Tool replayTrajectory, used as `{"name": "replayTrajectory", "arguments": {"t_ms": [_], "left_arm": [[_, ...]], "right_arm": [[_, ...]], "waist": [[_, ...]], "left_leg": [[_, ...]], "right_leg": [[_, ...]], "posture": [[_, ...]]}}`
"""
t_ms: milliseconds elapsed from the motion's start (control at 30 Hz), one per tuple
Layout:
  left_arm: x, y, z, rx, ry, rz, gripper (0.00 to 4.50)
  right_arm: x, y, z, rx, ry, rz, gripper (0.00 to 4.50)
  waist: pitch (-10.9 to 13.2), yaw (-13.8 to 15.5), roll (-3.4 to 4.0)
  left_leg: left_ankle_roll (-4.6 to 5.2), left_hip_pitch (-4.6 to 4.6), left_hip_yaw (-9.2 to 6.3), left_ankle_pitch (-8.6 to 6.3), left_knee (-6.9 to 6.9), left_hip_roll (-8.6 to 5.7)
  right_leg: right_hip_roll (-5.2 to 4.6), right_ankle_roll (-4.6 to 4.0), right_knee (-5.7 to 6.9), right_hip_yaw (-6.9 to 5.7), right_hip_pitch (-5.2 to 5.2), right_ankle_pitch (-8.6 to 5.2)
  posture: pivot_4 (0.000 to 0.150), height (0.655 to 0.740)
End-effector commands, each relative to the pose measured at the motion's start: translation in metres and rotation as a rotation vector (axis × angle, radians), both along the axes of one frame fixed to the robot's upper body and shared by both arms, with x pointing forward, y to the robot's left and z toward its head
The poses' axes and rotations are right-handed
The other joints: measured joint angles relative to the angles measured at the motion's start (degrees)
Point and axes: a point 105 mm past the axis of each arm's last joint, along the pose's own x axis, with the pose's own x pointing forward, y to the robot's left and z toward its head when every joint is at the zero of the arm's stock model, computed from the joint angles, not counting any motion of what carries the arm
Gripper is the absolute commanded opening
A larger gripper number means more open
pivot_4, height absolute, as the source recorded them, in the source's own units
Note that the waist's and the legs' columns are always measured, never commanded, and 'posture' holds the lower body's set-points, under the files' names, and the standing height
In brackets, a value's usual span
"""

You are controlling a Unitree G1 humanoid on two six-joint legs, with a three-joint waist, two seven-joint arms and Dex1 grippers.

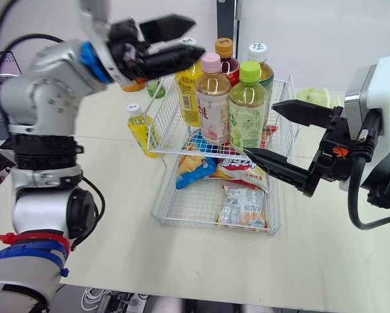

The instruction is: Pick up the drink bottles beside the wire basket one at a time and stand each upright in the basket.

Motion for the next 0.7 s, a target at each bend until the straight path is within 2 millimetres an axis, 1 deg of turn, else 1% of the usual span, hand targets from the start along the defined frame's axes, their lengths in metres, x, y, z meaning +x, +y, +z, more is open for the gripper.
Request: {"name": "replayTrajectory", "arguments": {"t_ms": [33,100,200,267,300,367,400,467,533,700], "left_arm": [[0.007,0.038,0.015,-0.078,-0.081,0.247,4.46],[0.010,0.052,0.014,-0.106,-0.097,0.334,4.46],[0.008,0.102,0.007,-0.170,-0.136,0.554,4.46],[0.006,0.121,0.002,-0.199,-0.143,0.644,4.46],[0.003,0.134,-0.007,-0.187,-0.146,0.701,4.46],[-0.007,0.165,-0.035,-0.178,-0.121,0.827,4.46],[-0.012,0.172,-0.043,-0.174,-0.114,0.860,4.46],[-0.031,0.192,-0.080,-0.176,-0.042,0.930,4.46],[-0.054,0.202,-0.120,-0.169,0.045,0.979,4.46],[-0.083,0.207,-0.170,-0.154,0.167,1.051,4.46]], "right_arm": [[0.000,0.003,0.010,0.013,-0.050,0.055,4.50],[0.001,0.004,0.011,0.016,-0.046,0.086,4.50],[0.003,0.011,0.014,0.022,-0.043,0.172,4.50],[0.004,0.013,0.015,0.020,-0.040,0.209,4.50],[0.006,0.015,0.015,0.016,-0.036,0.232,4.50],[0.009,0.019,0.014,0.013,-0.025,0.277,4.50],[0.011,0.020,0.014,0.012,-0.022,0.289,4.50],[0.015,0.023,0.013,0.011,-0.017,0.323,4.50],[0.018,0.026,0.014,0.014,-0.011,0.358,4.50],[0.022,0.031,0.016,0.018,-0.004,0.405,4.50]], "waist": [[-0.02,-0.09,0.03],[-0.02,-0.04,0.02],[-0.02,-0.31,0.03],[-0.02,-0.29,0.02],[-0.02,-0.23,0.02],[-0.07,-0.55,0.11],[-0.07,-0.47,0.12],[-0.06,-0.27,0.09],[-0.07,-0.47,0.10],[-0.12,0.83,-0.12]], "left_leg": [[0.00,0.04,0.00,0.00,0.00,0.00],[0.00,0.09,0.00,0.00,0.00,0.00],[0.00,0.10,0.03,0.00,0.02,0.00],[0.00,0.10,0.03,0.00,-0.01,0.04],[0.00,0.07,0.00,0.00,-0.01,0.04],[0.00,0.08,0.05,0.00,-0.04,0.05],[-0.01,0.12,0.06,-0.01,-0.09,0.04],[-0.01,0.07,-0.03,-0.02,-0.05,0.06],[-0.01,0.08,-0.02,-0.02,-0.05,0.05],[0.13,0.06,-0.20,-0.11,-0.04,0.06]], "right_leg": [[0.00,0.00,0.01,0.02,0.02,0.00],[0.00,0.00,0.04,0.02,0.07,0.00],[-0.01,-0.01,0.05,0.05,0.05,0.01],[0.01,-0.01,0.05,0.06,0.02,0.01],[0.01,-0.02,0.06,0.01,0.02,0.01],[0.00,-0.02,-0.02,0.06,0.01,0.01],[-0.01,-0.02,-0.03,0.17,0.01,0.01],[-0.01,-0.02,-0.03,0.08,-0.02,0.01],[-0.03,-0.02,-0.05,0.10,0.00,0.01],[-0.05,-0.03,0.00,-0.11,0.05,0.02]], "posture": [[0.150,0.7400],[0.150,0.7400],[0.150,0.7400],[0.150,0.7400],[0.150,0.7400],[0.150,0.7400],[0.150,0.7400],[0.150,0.7400],[0.150,0.7400],[0.150,0.7400]]}}
